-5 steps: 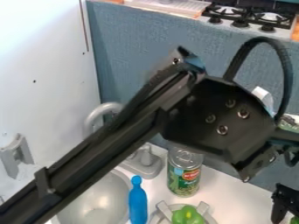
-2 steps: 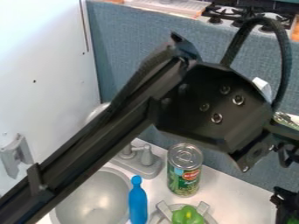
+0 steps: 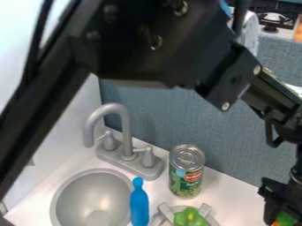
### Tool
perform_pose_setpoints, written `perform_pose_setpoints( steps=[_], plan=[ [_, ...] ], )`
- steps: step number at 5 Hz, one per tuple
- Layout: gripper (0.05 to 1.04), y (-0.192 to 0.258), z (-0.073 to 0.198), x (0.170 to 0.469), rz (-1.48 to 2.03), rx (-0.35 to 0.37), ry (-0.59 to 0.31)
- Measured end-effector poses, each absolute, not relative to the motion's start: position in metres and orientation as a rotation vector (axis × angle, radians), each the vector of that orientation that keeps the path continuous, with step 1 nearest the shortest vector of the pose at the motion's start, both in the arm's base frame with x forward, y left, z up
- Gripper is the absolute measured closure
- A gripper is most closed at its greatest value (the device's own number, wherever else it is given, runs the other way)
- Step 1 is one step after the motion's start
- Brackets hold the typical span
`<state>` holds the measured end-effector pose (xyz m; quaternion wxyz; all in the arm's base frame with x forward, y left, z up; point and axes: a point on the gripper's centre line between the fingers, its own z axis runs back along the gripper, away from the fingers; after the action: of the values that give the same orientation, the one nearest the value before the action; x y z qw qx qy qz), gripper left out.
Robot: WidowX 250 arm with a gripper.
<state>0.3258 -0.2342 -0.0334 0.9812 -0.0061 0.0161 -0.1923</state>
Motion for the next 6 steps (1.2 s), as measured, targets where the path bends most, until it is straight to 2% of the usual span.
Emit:
perform_pose_setpoints(
  steps=[1,2,3,6],
  plan=[
    [0.456,-0.248,-0.037,0.292,-0.471,-0.024,0.067],
    [0.456,-0.263,-0.041,0.271,-0.553,-0.064,0.099],
    [0.456,-0.274,-0.055,0.265,-0.615,-0.073,0.148],
    [0.456,-0.282,-0.063,0.273,-0.631,-0.045,0.147]
  ],
)
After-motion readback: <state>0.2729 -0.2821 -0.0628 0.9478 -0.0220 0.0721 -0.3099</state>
